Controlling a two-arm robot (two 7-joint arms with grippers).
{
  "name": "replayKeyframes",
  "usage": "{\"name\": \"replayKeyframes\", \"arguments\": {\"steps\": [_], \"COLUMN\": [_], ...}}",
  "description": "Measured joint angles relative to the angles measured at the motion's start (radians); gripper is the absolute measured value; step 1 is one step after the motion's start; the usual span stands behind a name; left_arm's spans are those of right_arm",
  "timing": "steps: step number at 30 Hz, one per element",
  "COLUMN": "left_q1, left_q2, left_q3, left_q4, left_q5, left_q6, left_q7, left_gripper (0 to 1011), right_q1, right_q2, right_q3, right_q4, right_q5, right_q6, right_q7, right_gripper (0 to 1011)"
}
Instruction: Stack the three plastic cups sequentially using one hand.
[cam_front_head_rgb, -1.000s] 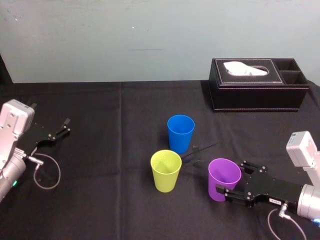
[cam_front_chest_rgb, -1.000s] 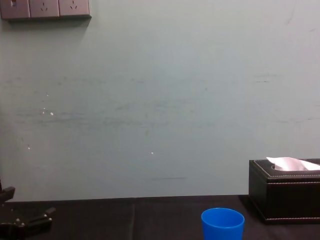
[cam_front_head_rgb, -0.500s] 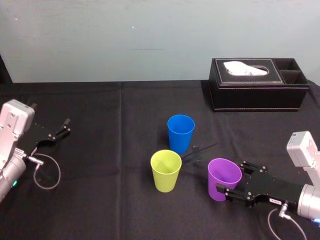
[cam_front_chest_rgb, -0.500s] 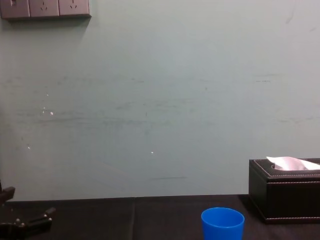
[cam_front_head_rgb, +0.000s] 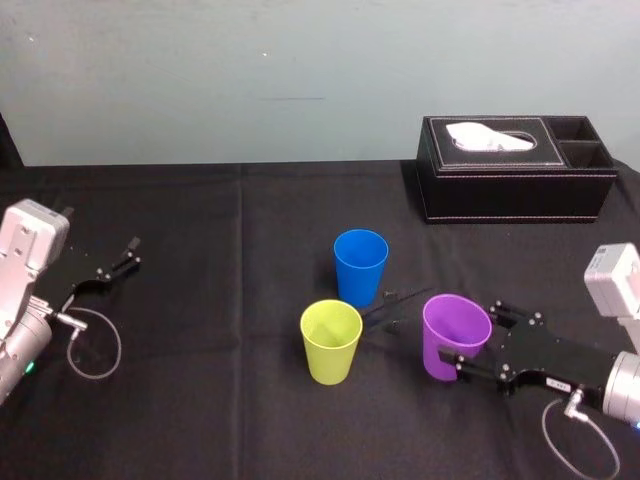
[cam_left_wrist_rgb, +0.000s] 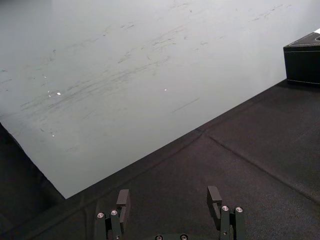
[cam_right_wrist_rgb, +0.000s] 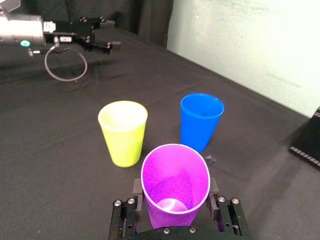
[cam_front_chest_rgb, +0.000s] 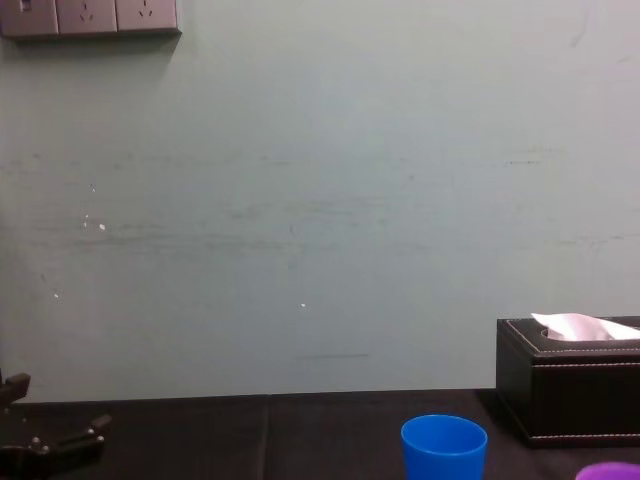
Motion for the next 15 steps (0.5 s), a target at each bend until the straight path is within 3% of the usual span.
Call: {"name": "replayKeyframes", "arguments": {"steps": [7,15], "left_q1": [0.000,0.000], "left_q2": [0.000,0.000], "left_q3": [0.000,0.000], "left_q4": [0.000,0.000], "left_q5": [0.000,0.000], "left_q6": [0.000,0.000], "left_q7": [0.000,0.000], "left_gripper": [1010,1010], "right_q1": [0.009,0.056], "right_q2": [0.006,-0.006], "right_q3": [0.038,0.051], "right_q4": [-0.070,-0.114], "right_q5": [0.012,0.021], "right_q6": [0.060,0.117], "right_q7": [-0.043,-0.073], "right_gripper": [736,736]}}
